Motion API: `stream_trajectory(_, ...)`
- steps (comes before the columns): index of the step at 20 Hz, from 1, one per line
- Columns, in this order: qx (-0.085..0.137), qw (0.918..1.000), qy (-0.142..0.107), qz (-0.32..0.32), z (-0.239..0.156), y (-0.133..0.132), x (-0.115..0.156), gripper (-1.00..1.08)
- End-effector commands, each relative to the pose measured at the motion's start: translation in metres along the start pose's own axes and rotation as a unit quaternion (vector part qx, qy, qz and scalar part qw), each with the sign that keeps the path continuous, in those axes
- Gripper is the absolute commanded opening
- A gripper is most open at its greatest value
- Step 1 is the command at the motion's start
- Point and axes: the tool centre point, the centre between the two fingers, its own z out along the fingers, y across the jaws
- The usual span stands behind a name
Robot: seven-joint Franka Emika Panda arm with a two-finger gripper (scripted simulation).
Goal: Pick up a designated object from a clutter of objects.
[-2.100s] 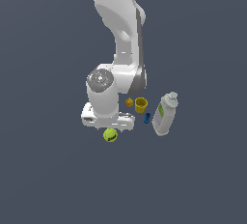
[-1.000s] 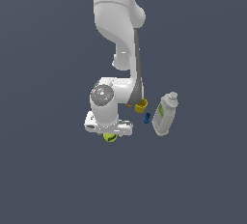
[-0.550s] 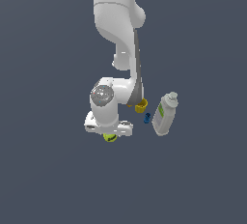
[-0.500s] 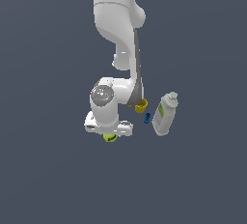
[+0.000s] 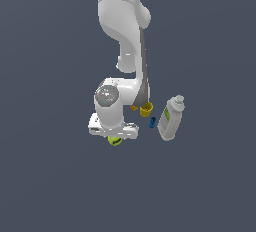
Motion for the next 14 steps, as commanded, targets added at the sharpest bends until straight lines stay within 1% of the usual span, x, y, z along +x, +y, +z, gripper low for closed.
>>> stream_trajectory(1,0.0,1.0,0.001,0.0,-0.008,-0.003,-0.003,-1.0)
stream_trajectory(7,0.0,1.0,0.001,0.0,-0.034,-0.013,-0.021,-1.0)
stream_trajectory(14,0.0,1.0,0.001,0.0,-0.081,-0.031,-0.051,-1.0)
